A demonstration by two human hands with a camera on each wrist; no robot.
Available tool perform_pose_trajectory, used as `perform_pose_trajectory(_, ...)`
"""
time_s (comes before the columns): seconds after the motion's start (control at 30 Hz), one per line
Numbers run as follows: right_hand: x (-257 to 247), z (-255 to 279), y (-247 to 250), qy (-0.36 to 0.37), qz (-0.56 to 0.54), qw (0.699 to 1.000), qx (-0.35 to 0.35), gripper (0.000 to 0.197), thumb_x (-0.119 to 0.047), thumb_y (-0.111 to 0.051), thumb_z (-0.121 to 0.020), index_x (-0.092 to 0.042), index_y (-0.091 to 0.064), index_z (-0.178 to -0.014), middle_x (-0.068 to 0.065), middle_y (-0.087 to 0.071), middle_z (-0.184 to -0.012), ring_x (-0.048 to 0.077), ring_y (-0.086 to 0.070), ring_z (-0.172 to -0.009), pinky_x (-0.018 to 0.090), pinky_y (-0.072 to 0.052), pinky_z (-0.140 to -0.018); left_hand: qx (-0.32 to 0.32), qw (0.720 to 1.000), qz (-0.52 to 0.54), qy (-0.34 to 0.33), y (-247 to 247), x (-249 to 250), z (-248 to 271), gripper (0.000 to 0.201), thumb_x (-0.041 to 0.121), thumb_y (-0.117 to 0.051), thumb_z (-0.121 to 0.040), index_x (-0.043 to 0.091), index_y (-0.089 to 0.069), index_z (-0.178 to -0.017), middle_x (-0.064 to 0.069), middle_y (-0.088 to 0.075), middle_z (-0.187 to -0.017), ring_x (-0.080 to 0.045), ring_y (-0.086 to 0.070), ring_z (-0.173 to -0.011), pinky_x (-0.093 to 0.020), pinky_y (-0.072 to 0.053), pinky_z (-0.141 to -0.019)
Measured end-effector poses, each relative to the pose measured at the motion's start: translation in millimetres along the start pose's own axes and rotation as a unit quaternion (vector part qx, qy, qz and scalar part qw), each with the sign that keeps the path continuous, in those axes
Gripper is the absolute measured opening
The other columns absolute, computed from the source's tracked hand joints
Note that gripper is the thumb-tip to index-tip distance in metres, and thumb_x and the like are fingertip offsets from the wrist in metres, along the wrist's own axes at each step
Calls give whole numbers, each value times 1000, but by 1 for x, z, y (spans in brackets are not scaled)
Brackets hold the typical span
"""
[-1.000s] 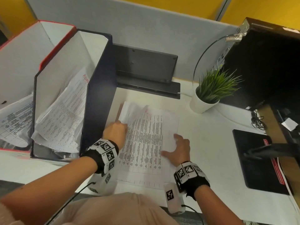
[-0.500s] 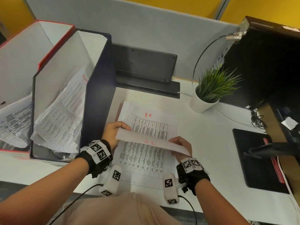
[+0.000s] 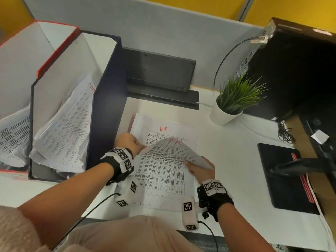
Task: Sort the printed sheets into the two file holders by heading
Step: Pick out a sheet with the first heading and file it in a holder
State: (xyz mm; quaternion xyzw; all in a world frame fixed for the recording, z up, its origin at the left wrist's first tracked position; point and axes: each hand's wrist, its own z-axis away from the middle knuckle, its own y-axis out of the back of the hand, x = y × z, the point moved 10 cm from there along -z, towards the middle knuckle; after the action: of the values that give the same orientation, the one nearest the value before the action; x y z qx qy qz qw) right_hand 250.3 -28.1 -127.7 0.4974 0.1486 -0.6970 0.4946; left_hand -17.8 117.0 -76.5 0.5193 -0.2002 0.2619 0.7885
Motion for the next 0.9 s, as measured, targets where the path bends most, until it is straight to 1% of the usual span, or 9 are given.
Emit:
perform_pose_trajectory(0.17,3,0,3,-9,-5,1000,12,20,-13,-83,-67,-8,-67,-79,6,-69,-77,20,-64,-70,45,-57,-81,-3,999,-29,-29,-7,3,3,40,18,-63,-86,9,-52,-49,-2,-49,-49,-13,-46,-45,-19,-38,-45)
perform_pose_trajectory(0.23,3,0,3,-10,-11,1000,13,19,-13,-83,-66,-19,-66,-71,1,-69,-76,19,-65,-72,42,-58,-79,9,998,-17,-55,-5,9,7,29,14,-56,-90,5,-62,-64,-6,-58,-60,-20,-55,-56,-25,-47,-54)
perform_pose_trajectory(0.3,1,0,2,-9,-27,999,15,21,-11,-83,-66,-22,-65,-71,0,-69,-77,18,-65,-73,37,-58,-75,45,993,57,-93,3,17,13,18,7,-52,-91,5,-69,-96,-8,-67,-83,-21,-62,-74,-26,-51,-69)
perform_pose_trajectory(0.33,0,1,2,-9,-34,999,20,22,-11,-83,-66,-22,-65,-72,1,-70,-79,18,-65,-72,36,-58,-73,60,987,105,-110,7,20,17,20,5,-52,-91,7,-68,-103,-4,-67,-87,-17,-62,-74,-25,-50,-69)
perform_pose_trajectory(0.43,-6,2,6,-1,-31,999,39,26,-12,-83,-66,-14,-66,-86,9,-71,-93,22,-66,-79,41,-57,-78,58,968,204,-137,11,28,27,14,8,-55,-90,17,-66,-89,6,-64,-81,-11,-61,-76,-28,-52,-74)
perform_pose_trajectory(0.63,-31,2,15,73,-17,995,66,57,-5,-83,-63,1,-57,-113,14,-65,-113,26,-61,-104,42,-50,-95,13,932,356,-57,5,13,30,17,0,-46,-93,9,-58,-84,-12,-65,-102,-26,-60,-97,-36,-50,-88)
perform_pose_trajectory(0.7,-35,1,10,84,17,995,46,45,-5,-80,-68,-1,-58,-106,11,-64,-105,23,-61,-91,38,-51,-90,-16,916,399,-40,1,13,32,27,-9,-41,-89,8,-56,-73,-16,-66,-101,-27,-61,-95,-38,-50,-87)
perform_pose_trajectory(0.77,-32,0,2,72,57,996,11,21,-12,-76,-75,-14,-55,-77,5,-57,-81,11,-50,-65,27,-46,-70,-34,907,419,-14,-3,10,28,31,-11,-38,-83,6,-56,-65,-14,-68,-95,-25,-61,-91,-34,-49,-84)
perform_pose_trajectory(0.9,-18,2,7,28,31,999,9,31,1,-62,-82,-19,-53,-61,-5,-51,-64,2,-48,-55,14,-43,-59,4,946,322,44,2,-10,6,18,5,-49,-84,5,-60,-70,-12,-62,-81,-26,-55,-79,-34,-45,-72)
